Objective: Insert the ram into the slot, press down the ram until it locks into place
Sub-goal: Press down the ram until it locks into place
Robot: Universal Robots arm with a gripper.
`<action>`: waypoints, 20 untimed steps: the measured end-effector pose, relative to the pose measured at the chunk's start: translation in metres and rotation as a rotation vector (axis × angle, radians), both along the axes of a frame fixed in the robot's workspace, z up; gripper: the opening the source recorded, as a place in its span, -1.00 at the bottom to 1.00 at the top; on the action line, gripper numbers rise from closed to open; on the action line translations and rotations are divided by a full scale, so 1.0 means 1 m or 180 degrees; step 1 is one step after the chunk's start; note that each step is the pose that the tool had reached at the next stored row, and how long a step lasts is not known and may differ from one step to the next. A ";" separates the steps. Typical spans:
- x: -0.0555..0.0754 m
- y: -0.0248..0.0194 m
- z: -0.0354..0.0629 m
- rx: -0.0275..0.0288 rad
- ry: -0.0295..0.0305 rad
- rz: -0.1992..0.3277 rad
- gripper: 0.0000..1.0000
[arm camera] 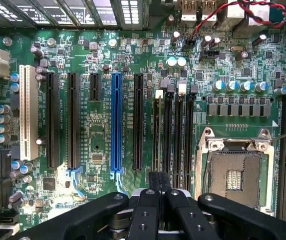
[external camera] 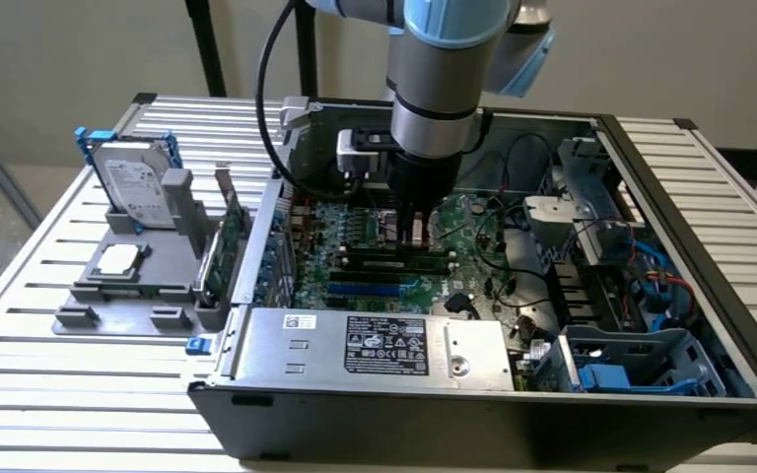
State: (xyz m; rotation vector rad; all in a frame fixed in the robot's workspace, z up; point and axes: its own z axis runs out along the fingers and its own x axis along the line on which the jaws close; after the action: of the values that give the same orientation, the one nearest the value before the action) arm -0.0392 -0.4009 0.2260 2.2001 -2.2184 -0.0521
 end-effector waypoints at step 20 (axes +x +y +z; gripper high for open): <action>0.004 -0.0016 0.0393 0.0001 0.0043 0.0000 -0.79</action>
State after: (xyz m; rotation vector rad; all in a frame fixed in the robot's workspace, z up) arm -0.0354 -0.4025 0.2653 2.1932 -2.2116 -0.0671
